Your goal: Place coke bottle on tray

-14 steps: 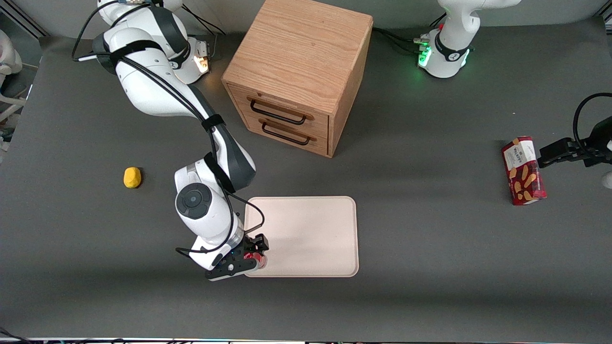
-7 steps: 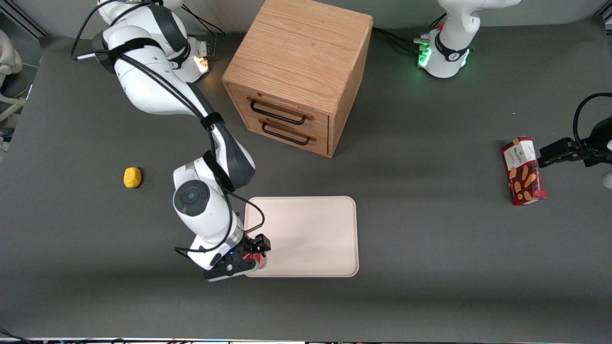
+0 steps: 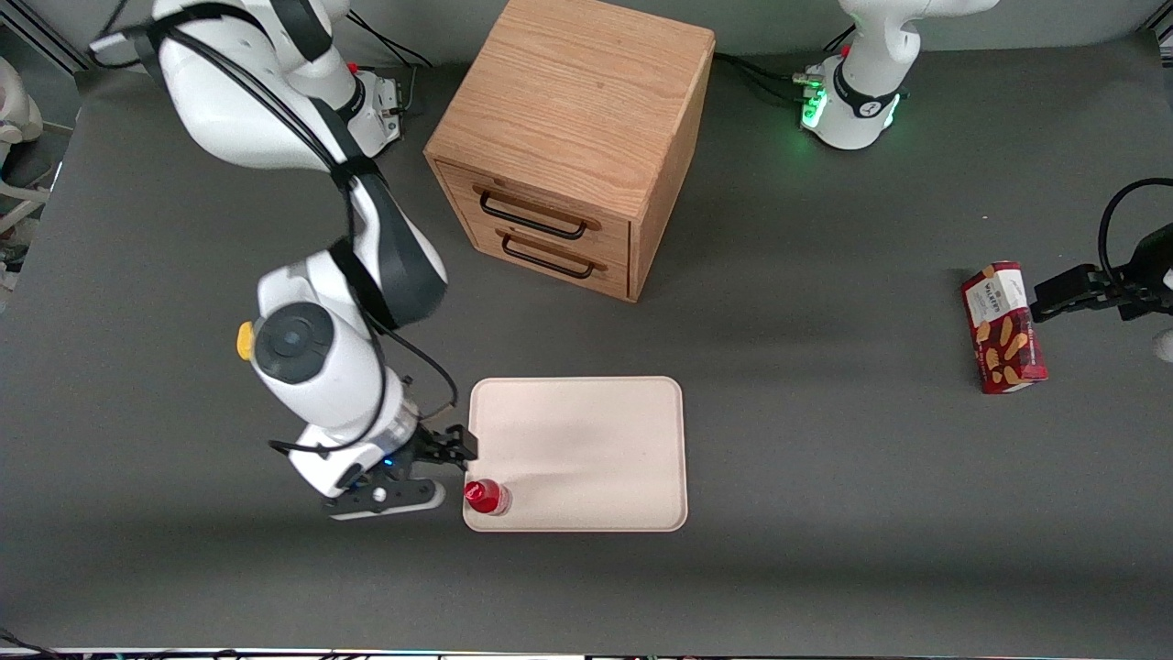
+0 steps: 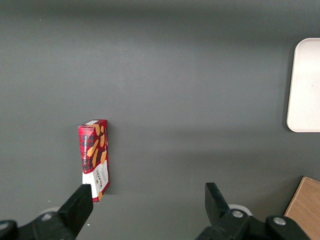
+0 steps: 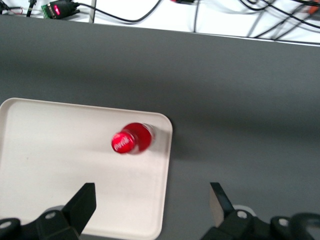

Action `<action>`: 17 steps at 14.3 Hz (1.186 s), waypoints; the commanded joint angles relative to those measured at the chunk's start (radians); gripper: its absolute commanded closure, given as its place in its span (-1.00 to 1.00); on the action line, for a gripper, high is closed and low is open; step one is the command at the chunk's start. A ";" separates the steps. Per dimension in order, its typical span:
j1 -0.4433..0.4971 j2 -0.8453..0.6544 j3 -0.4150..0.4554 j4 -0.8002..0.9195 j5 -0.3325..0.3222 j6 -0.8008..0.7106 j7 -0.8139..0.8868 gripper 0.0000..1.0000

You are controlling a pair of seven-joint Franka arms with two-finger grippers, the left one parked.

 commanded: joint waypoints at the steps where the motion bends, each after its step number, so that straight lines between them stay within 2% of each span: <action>1: -0.018 -0.285 -0.055 -0.331 0.073 0.014 0.024 -1.00; 5: -0.018 -0.601 -0.133 -0.635 0.076 -0.027 0.015 -1.00; 8: -0.018 -0.761 -0.198 -0.732 0.076 -0.147 0.004 -1.00; 13: -0.020 -0.851 -0.313 -0.719 0.059 -0.318 -0.042 -1.00; 17: -0.024 -0.832 -0.324 -0.657 0.004 -0.365 -0.125 -1.00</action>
